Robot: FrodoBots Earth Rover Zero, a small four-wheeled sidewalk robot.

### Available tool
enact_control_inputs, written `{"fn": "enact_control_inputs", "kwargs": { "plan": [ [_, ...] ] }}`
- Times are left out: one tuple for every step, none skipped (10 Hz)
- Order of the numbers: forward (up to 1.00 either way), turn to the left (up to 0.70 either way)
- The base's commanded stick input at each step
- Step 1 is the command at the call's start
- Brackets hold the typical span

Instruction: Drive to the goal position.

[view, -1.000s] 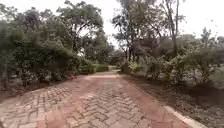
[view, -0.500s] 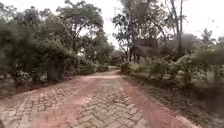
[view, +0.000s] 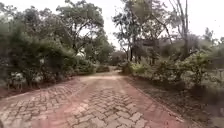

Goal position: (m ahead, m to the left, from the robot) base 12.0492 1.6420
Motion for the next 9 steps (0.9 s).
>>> {"fn": "enact_control_inputs", "kwargs": {
  "plan": [
    [0.70,0.00],
    [0.70,0.00],
    [0.70,0.00],
    [0.70,0.00],
    [0.70,0.00],
    [0.70,0.00],
    [0.70,0.00],
    [0.70,0.00],
    [0.70,0.00]
  ]
}}
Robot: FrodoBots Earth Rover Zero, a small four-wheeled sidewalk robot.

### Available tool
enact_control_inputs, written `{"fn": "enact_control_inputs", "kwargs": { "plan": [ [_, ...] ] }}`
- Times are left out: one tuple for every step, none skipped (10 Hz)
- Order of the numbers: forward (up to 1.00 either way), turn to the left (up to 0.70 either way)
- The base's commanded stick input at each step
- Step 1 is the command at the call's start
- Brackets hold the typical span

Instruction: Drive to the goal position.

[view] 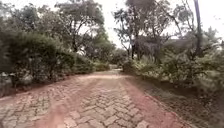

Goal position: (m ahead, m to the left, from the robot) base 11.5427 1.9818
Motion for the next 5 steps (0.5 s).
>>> {"fn": "enact_control_inputs", "kwargs": {
  "plan": [
    [0.70,0.00],
    [0.70,0.00],
    [0.70,0.00],
    [0.70,0.00],
    [0.70,0.00]
  ]
}}
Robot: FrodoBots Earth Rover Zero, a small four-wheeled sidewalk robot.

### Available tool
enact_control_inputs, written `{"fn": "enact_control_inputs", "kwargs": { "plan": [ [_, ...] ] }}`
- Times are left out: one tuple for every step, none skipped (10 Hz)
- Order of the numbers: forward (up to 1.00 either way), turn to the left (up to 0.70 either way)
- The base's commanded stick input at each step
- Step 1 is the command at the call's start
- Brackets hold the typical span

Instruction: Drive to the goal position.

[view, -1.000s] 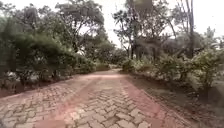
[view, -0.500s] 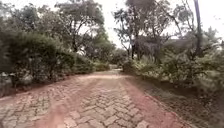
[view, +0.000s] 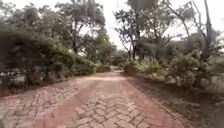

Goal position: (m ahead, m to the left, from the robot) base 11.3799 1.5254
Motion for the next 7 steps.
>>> {"fn": "enact_control_inputs", "kwargs": {
  "plan": [
    [0.70,0.00],
    [0.70,0.00],
    [0.70,0.00],
    [0.70,0.00],
    [0.70,0.00],
    [0.70,0.00],
    [0.70,0.00]
  ]
}}
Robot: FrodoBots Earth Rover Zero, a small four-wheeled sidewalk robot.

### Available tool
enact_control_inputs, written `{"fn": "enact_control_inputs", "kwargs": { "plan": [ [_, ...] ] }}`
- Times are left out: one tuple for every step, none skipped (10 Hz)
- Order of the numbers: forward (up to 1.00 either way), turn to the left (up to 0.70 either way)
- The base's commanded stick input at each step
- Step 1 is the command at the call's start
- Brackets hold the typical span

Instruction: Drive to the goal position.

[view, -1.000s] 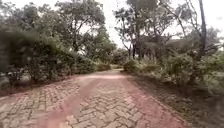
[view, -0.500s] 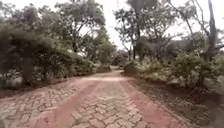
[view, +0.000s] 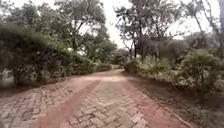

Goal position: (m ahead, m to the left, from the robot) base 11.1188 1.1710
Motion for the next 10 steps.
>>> {"fn": "enact_control_inputs", "kwargs": {
  "plan": [
    [0.70,0.00],
    [0.70,0.00],
    [0.70,0.00],
    [0.70,0.00],
    [0.70,0.00],
    [0.70,0.00],
    [0.70,0.00],
    [0.70,0.00],
    [0.70,0.00],
    [0.70,0.00]
  ]
}}
